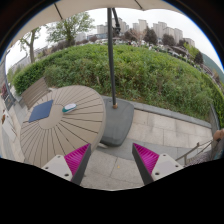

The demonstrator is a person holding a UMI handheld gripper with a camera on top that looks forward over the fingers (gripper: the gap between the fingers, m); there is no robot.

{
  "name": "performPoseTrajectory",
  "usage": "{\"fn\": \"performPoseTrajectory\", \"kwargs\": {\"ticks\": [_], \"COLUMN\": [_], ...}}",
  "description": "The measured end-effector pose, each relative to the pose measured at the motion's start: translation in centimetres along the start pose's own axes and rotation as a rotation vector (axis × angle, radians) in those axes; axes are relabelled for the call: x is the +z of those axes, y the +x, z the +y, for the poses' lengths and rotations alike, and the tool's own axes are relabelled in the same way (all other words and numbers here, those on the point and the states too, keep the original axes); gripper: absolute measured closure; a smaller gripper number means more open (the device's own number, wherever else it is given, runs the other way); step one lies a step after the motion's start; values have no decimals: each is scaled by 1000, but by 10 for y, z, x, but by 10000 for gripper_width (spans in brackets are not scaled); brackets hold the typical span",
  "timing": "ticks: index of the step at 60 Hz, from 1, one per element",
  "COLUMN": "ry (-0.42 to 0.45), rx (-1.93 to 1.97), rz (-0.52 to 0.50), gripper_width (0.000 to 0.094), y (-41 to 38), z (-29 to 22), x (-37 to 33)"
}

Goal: Arrange mouse

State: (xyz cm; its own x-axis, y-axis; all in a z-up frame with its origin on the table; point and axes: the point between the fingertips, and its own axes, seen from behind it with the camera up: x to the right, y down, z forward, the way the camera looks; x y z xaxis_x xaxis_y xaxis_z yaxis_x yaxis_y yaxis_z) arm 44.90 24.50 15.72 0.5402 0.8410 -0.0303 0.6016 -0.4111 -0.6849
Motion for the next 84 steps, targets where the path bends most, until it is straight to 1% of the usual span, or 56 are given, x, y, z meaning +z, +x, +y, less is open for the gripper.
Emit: {"fn": "performPoseTrajectory", "kwargs": {"ticks": [5,10,25,35,47,61,71,84], "ry": [9,11,18,65,128,234,232,199], "rx": [-22,-51,-136,-187,-217,-265,-271,-250], "rz": [-18,-28,-121,-169,-179,-179,-177,-198], "gripper_width": [79,82,81,90,82,82,84,82], "y": [-13,-53,-165,-225,-263,-290,-298,-307], "z": [-6,-13,-14,-15,-21,-45,-53,-72], "x": [1,15,38,51,91,171,237,293]}}
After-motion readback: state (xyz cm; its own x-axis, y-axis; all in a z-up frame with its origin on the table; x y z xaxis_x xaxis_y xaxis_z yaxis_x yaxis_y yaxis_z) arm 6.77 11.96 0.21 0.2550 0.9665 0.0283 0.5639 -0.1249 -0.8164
